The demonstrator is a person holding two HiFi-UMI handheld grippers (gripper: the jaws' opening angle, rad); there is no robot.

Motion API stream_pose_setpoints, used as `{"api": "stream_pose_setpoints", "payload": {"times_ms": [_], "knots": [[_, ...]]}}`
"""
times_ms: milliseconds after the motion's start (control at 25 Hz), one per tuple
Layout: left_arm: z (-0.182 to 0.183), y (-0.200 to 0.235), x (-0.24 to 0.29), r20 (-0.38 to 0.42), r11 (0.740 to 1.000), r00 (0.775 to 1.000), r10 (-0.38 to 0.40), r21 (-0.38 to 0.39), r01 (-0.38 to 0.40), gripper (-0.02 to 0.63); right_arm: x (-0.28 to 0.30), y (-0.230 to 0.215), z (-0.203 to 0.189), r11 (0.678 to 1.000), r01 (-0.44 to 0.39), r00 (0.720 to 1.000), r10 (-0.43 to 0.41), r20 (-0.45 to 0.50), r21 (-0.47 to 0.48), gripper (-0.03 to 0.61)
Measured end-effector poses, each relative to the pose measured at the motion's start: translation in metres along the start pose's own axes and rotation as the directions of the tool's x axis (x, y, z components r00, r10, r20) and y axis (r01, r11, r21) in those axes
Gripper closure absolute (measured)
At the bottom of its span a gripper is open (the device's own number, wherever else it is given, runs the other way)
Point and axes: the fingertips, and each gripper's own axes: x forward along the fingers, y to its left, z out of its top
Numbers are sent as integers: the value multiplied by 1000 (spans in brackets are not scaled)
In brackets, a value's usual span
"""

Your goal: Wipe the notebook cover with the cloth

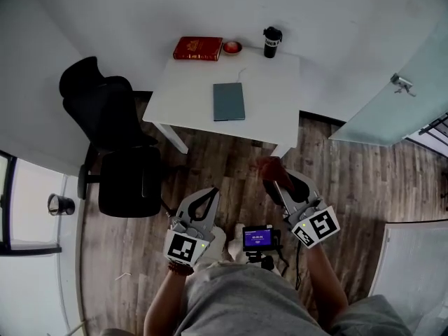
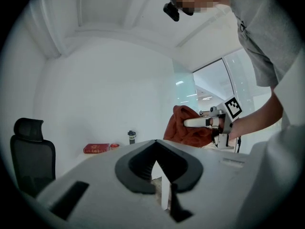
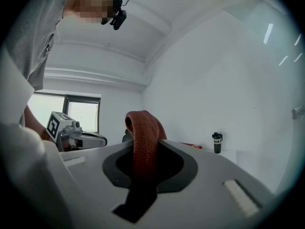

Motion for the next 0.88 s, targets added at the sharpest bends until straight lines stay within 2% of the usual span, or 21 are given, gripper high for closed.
{"api": "stream_pose_setpoints", "payload": {"times_ms": [200, 360, 520, 760, 880], "knots": [[-18, 33, 26, -18, 999, 1000, -1, -38, 0, 621, 30, -27, -10, 1000, 15, 999, -14, -40, 24, 508], [-32, 62, 53, -19, 998, 999, -31, -49, 30, 621, 59, -47, -7, 997, 51, 998, -49, -45, 54, 508], [-45, 98, 87, -37, 997, 997, -69, -32, 68, 621, 98, -66, 3, 996, 76, 995, -72, -73, 43, 508], [-71, 164, 115, -94, 992, 990, -110, -80, 102, 620, 171, -87, 8, 994, 102, 988, -97, -121, 36, 506], [-84, 193, 126, -114, 990, 986, -124, -82, 115, 597, 204, -92, 9, 994, 110, 985, -105, -139, 25, 506]]}}
